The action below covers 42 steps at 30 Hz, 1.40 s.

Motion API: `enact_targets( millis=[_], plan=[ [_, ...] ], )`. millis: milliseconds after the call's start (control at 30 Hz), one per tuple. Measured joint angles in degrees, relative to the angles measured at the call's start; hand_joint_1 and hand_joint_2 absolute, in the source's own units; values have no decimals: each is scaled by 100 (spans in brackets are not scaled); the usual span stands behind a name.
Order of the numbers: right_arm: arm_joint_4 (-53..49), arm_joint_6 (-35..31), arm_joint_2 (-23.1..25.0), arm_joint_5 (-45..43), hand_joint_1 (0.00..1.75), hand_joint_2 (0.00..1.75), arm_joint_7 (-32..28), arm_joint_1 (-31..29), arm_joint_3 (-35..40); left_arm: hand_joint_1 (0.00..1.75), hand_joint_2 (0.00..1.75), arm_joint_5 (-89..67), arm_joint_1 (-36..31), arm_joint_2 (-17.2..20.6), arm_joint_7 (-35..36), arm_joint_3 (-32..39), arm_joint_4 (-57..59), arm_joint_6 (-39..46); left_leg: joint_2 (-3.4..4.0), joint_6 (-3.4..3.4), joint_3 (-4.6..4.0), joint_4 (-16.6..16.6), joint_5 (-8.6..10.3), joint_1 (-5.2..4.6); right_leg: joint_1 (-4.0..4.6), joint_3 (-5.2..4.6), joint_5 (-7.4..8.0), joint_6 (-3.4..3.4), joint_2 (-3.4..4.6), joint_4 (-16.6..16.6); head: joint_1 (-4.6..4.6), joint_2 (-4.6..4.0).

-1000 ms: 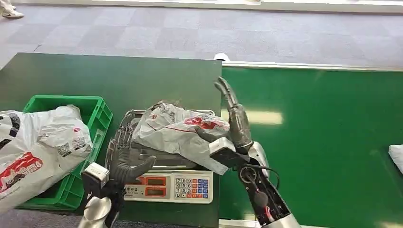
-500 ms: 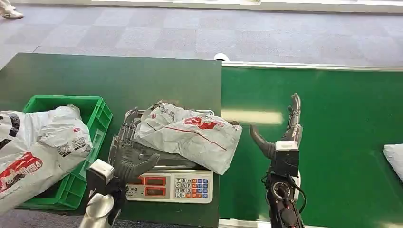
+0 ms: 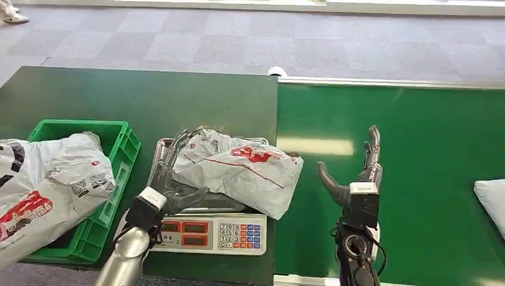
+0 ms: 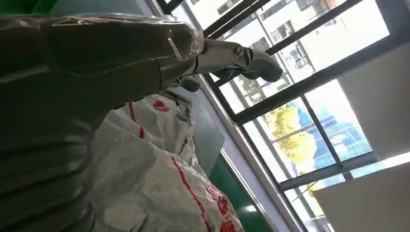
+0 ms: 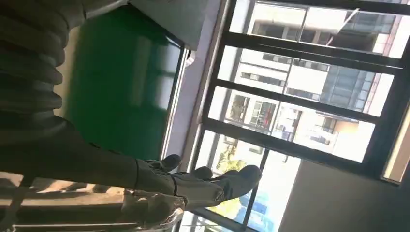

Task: Moved the parcel from conveyor to table for the left to box.

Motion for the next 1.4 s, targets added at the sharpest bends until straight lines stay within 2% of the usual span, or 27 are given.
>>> enact_targets(
  millis=[200, 467, 667, 900, 1200, 1367, 1400],
  plan=[
    [0, 137, 4, 61, 0, 175, -4, 10, -20, 0, 175, -564, -220, 141, -41, -112, 173, -163, -2, 0, 0, 0, 1, 0, 0, 0, 0, 0, 0, 0, -2, 0],
    [0, 271, -4, 90, 0, 175, -11, 10, -70, 0, 175, -995, -1092, 448, -48, -483, 864, -542, -2, 0, 2, 0, 4, 0, 0, 3, 1, 0, 0, 1, 0, 0],
    [0, 334, -11, 175, 0, 175, 24, 9, -109, 0, 175, -1726, -1708, 660, 267, -1041, 1689, -876, -4, 0, 0, 1, 4, 0, 0, 1, 1, 0, 0, 1, 2, 0],
    [0, 413, -13, 286, 0, 175, 96, 13, -194, 0, 175, -2059, -2287, 820, 389, -1588, 2519, -700, -2, 0, 0, 1, 4, 0, 0, -1, 1, 0, 0, 1, -2, 0],
    [-79, 428, -9, 361, 0, 175, 144, 147, -350, 0, 175, -2540, -3080, 850, 946, -2348, 3583, -1071, -6, 1, 6, 0, 4, 0, 0, 16, 1, 0, -4, 1, 0, 0],
    [-98, 439, -7, 391, 0, 175, 151, 192, -393, 0, 175, -2623, -3360, 811, 1056, -2638, 3961, -933, -12, 0, 48, -3, 2, 0, 0, 54, 0, -1, -3, 0, -2, 0],
    [-101, 439, -7, 391, 0, 175, 151, 202, -400, 7, 175, -2640, -3395, 811, 1073, -2673, 4013, -914, -11, 0, 53, -4, 2, 0, 0, 60, 0, -1, -3, 0, 2, 0]
  ],
)
